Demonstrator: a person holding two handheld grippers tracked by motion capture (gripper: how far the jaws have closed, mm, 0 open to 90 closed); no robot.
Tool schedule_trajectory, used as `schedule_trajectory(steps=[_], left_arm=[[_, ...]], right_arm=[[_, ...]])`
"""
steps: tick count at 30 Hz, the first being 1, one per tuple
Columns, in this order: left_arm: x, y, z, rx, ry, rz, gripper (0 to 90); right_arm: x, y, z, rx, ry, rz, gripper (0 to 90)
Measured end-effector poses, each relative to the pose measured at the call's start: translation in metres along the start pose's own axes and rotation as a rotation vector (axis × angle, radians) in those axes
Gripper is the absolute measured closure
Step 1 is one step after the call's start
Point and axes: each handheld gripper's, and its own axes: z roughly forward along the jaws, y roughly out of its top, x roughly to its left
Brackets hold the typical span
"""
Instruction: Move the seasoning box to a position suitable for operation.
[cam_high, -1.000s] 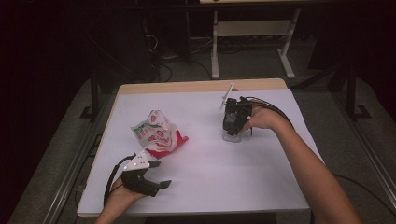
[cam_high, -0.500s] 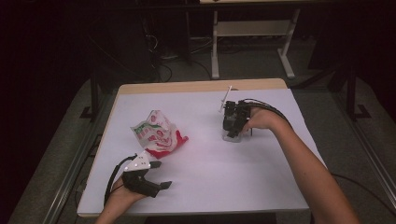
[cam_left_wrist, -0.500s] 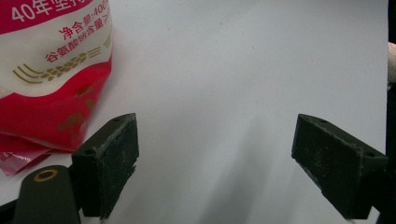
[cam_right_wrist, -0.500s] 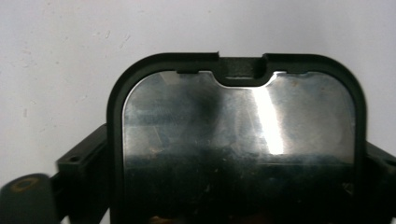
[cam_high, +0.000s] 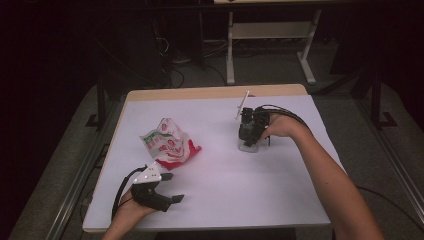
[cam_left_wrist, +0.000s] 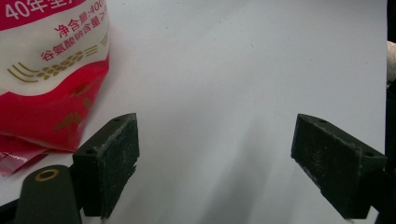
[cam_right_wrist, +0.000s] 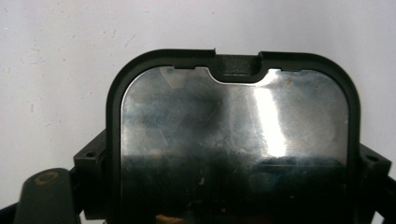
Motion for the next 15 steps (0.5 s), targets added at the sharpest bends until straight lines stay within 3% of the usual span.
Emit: schedule_trajectory(steps=[6, 10, 15], left_arm=[[0.0, 0.0, 0.001, 0.003, -0.004, -0.001, 15.2], [0.0, 0.0, 0.001, 0.004, -0.007, 0.003, 15.2], [0.0, 0.0, 0.002, 0.001, -0.012, 0.003, 15.2]], right_arm=[[0.0, -0.002, -0.003, 0.006, 0.014, 0.029, 15.0], [0.004, -0.003, -0.005, 0.013, 0.015, 0.018, 15.1], [0.01, -0.001, -0.015, -0.011, 0.025, 0.035, 15.1]])
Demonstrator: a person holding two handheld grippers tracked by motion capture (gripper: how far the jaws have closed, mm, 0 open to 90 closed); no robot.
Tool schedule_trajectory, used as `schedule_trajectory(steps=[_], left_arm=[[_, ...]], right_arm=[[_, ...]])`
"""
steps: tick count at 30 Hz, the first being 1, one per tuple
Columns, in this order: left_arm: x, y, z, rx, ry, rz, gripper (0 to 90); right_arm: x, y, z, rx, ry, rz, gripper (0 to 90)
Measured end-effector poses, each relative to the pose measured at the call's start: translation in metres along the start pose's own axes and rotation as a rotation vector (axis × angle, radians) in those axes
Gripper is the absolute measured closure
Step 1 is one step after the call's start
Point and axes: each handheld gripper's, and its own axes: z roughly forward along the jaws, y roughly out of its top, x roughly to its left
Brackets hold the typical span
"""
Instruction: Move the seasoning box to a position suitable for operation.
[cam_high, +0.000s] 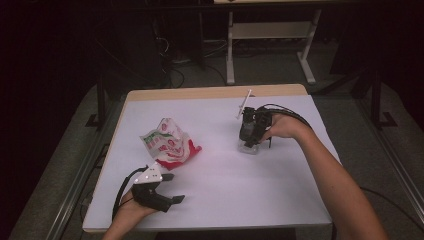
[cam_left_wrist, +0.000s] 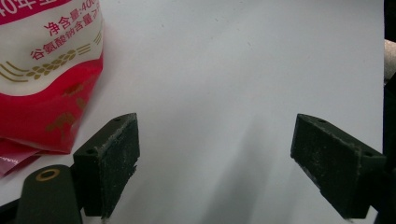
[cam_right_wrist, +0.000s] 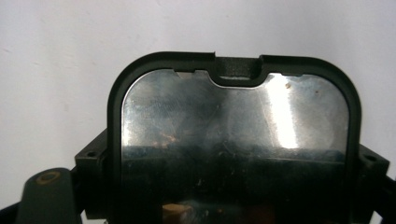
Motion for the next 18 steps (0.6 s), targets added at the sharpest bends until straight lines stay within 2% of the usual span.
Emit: schedule_trajectory(steps=[2, 4, 8, 13, 18], left_arm=[[0.0, 0.0, 0.0, -0.001, -0.003, -0.001, 15.2], [0.0, 0.0, 0.001, -0.001, -0.006, -0.003, 15.2], [0.0, 0.0, 0.001, 0.004, -0.008, 0.003, 15.2], [-0.001, 0.0, 0.003, -0.001, -0.015, 0.005, 15.2], [-0.002, 0.0, 0.003, 0.0, -0.016, 0.002, 15.2]], right_arm=[[0.004, 0.0, -0.003, -0.005, 0.004, 0.002, 15.1], [0.01, 0.001, -0.007, -0.007, 0.0, -0.023, 15.1], [0.021, 0.003, -0.011, 0.0, 0.002, -0.037, 15.1], [0.037, 0.006, -0.018, -0.022, 0.006, -0.073, 15.1], [0.049, 0.005, -0.021, -0.056, 0.012, -0.077, 15.1]])
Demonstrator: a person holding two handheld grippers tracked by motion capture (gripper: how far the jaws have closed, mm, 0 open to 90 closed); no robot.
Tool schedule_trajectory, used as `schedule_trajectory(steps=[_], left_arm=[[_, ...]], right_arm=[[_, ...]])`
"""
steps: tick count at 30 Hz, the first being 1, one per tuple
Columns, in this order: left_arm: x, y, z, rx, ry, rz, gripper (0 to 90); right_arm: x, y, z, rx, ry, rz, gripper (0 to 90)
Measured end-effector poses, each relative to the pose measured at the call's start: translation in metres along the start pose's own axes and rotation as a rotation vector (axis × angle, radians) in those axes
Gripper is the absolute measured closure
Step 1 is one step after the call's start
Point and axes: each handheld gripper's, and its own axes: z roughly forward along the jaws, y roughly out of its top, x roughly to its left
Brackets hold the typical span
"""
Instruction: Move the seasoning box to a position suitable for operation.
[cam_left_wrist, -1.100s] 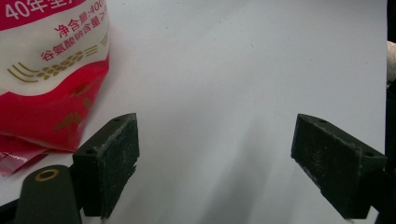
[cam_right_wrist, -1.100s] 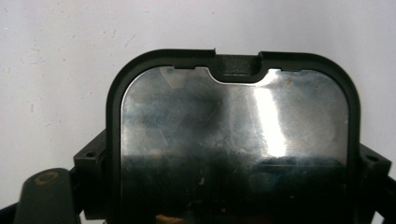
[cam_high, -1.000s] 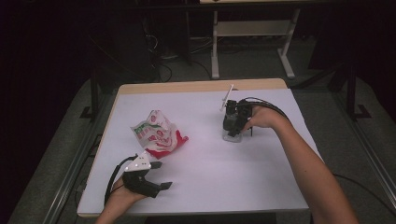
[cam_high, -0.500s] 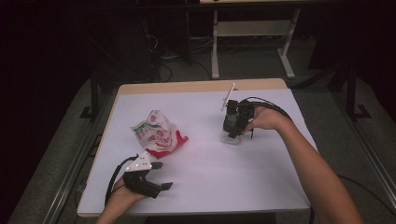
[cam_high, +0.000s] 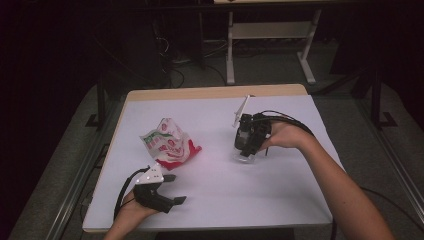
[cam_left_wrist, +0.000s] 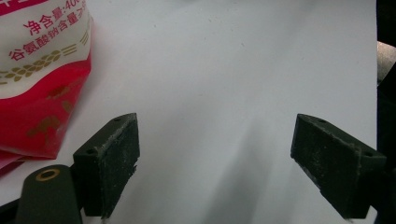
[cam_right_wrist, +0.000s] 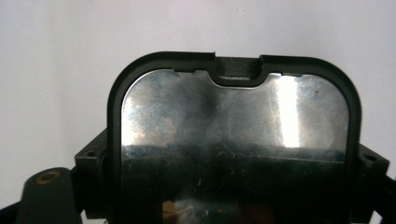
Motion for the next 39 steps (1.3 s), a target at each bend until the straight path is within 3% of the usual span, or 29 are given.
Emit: schedule_trajectory(steps=[5, 9, 15, 20, 25, 39], left_arm=[[-0.002, 0.0, 0.0, 0.003, 0.02, -0.004, 15.2], [-0.004, 0.0, 0.002, 0.013, 0.033, 0.027, 15.2], [-0.003, 0.001, 0.0, 0.0, 0.036, 0.009, 15.2], [-0.003, 0.001, 0.0, -0.004, 0.036, 0.004, 15.2], [-0.003, 0.001, 0.0, -0.007, 0.032, 0.001, 16.0], [-0.003, 0.001, 0.001, -0.002, 0.024, -0.001, 16.1]], right_arm=[[0.014, -0.002, -0.001, -0.008, 0.007, -0.017, 15.0], [0.023, -0.003, -0.001, -0.011, 0.002, -0.014, 15.1], [0.037, -0.004, 0.001, -0.012, 0.009, -0.022, 15.1], [0.051, 0.0, 0.007, 0.001, 0.005, -0.058, 15.1], [0.062, 0.004, 0.017, -0.003, 0.032, -0.073, 15.1], [0.077, 0.017, 0.039, 0.063, 0.043, -0.136, 15.0]])
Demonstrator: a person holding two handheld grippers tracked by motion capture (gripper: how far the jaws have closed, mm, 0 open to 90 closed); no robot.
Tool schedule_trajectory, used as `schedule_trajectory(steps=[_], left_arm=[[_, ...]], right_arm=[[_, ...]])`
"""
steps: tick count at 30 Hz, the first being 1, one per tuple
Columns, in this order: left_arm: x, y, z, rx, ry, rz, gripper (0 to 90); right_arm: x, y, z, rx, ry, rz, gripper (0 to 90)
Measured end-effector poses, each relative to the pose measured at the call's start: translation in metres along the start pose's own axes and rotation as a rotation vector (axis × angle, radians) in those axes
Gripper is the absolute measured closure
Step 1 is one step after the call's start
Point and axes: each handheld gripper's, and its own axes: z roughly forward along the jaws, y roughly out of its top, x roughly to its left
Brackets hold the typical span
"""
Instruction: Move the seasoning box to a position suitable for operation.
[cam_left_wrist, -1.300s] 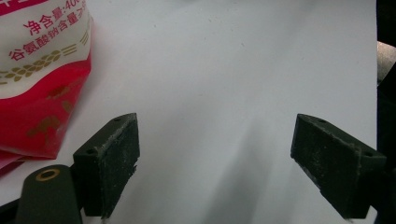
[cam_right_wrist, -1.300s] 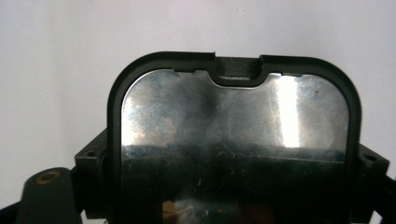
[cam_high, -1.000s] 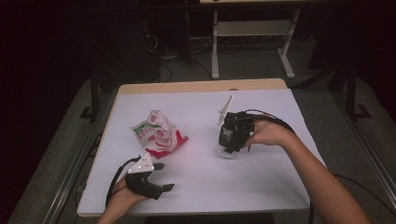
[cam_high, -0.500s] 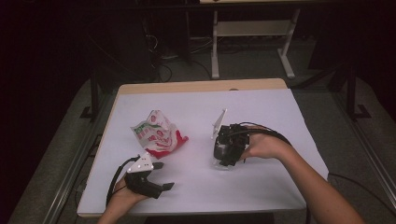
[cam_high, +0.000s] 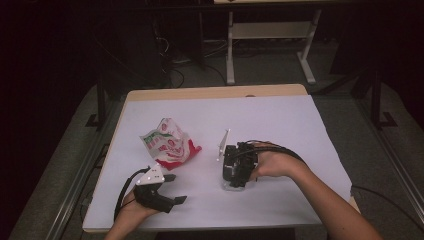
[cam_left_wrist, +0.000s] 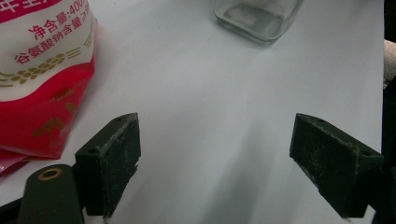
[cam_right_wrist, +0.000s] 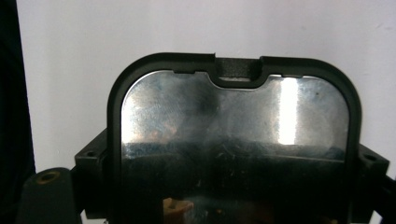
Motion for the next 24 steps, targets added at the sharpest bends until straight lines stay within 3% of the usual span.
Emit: schedule_trajectory(steps=[6, 17, 24], left_arm=[[-0.0008, -0.0002, 0.0013, 0.004, -0.006, 0.001, 16.1], [-0.0017, 0.0008, 0.0033, 0.007, -0.011, 0.009, 16.1], [-0.0019, 0.0011, 0.0029, 0.003, -0.013, 0.007, 16.1]], right_arm=[[0.0019, 0.0015, 0.0002, 0.008, -0.005, -0.006, 15.0], [0.0079, -0.0043, -0.0028, 0.083, 0.003, -0.017, 15.1], [0.0082, -0.0061, -0.0029, 0.079, 0.004, -0.031, 14.9]])
